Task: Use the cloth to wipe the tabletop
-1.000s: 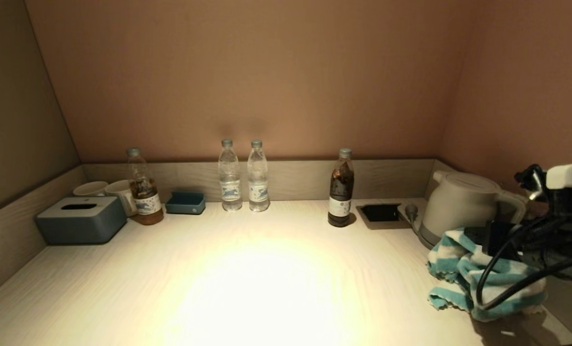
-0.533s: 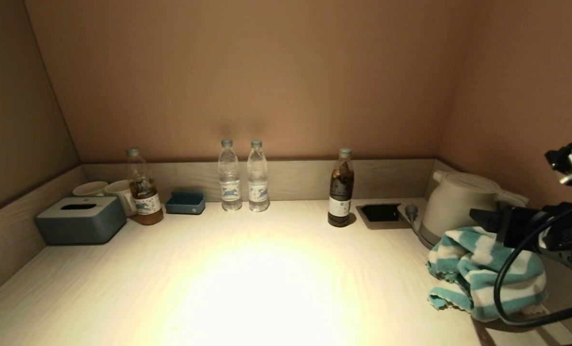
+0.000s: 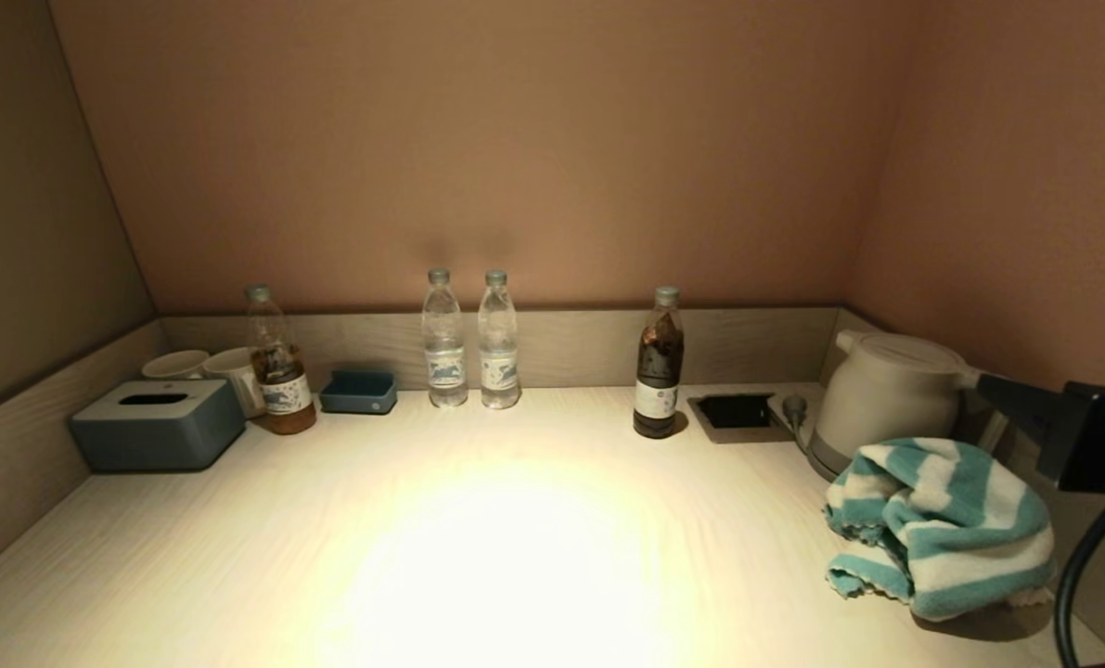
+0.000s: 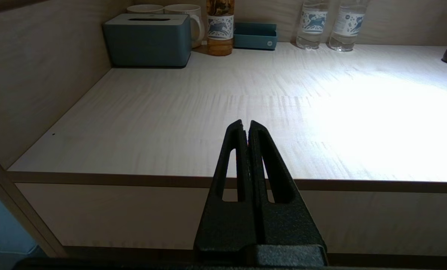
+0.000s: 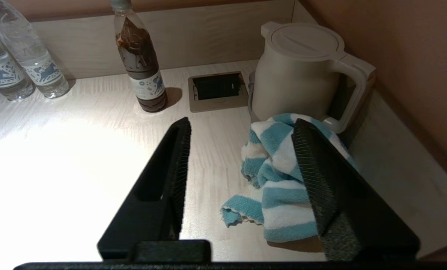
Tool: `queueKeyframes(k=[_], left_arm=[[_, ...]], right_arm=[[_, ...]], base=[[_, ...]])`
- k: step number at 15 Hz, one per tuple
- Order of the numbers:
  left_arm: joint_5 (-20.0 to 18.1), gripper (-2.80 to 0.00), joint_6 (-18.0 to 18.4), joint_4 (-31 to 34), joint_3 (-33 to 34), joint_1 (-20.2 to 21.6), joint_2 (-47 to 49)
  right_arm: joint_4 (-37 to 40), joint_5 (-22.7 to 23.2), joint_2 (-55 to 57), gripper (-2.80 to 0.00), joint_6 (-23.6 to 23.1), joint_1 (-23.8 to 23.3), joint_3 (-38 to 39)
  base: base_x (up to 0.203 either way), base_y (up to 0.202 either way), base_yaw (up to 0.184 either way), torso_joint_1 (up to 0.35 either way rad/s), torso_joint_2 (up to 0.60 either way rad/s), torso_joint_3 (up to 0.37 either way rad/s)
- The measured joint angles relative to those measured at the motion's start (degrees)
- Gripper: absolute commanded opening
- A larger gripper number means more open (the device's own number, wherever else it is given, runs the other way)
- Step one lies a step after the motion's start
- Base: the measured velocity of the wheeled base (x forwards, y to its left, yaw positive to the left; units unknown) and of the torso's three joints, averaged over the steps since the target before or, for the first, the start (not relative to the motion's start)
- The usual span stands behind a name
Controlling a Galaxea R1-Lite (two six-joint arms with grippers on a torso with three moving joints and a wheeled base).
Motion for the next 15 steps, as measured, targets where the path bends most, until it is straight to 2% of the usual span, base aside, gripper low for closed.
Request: queueKeyframes(k=[6,8,15], left_arm=[[0.0,-2.80,0.0,0.0,0.0,0.0,0.0],[0.0,-2.80,0.0,0.0,0.0,0.0,0.0],[0.0,-2.80,0.0,0.0,0.0,0.0,0.0]], right_arm=[[0.5,-0.1,-4.9,-2.80,-2.5,2.6,-0.7],[1.2,-0.4,-7.3,-2.80,-2.6,2.9,-3.4],[11.0,-1.6,-17.2,-2.80,-2.5,2.7,-10.1]], base=[[0.000,0.000,0.000,0.000,0.00,0.000],[0.000,0.000,0.000,0.000,0.00,0.000],[0.000,0.000,0.000,0.000,0.00,0.000]])
